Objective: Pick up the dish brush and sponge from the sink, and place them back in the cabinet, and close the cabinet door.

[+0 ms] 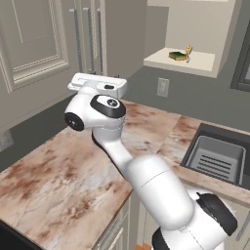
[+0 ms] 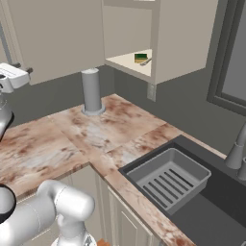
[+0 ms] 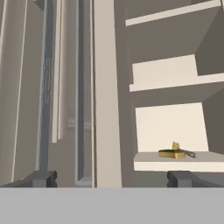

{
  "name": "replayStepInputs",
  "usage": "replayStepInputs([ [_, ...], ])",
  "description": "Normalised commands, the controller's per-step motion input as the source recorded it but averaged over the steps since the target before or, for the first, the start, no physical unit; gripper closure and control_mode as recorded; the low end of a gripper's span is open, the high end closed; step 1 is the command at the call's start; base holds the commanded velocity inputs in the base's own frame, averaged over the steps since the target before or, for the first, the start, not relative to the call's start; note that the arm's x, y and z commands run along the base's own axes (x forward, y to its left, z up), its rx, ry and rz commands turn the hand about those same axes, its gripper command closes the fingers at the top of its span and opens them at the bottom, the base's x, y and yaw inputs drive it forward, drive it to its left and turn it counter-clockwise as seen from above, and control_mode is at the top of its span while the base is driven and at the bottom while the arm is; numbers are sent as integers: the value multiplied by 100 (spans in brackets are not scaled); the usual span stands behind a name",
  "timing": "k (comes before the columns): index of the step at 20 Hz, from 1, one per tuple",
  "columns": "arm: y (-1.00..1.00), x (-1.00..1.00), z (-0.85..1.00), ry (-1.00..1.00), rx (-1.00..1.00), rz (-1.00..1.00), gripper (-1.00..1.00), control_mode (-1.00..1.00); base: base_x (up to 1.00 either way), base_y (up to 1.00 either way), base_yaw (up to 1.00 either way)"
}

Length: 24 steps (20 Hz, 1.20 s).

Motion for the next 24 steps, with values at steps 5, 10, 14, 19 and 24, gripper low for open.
replayStepInputs([
  [5, 0, 9, -2, 0, 0, 0, -100, -100, 0, 0, 0],
  [10, 0, 8, -3, 0, 0, 0, -100, -100, 0, 0, 0],
  [14, 0, 9, -3, 0, 0, 0, -100, -100, 0, 0, 0],
  [19, 0, 10, -1, 0, 0, 0, -100, -100, 0, 0, 0],
  [24, 0, 4, 0, 0, 0, -3, -100, -100, 0, 0, 0],
])
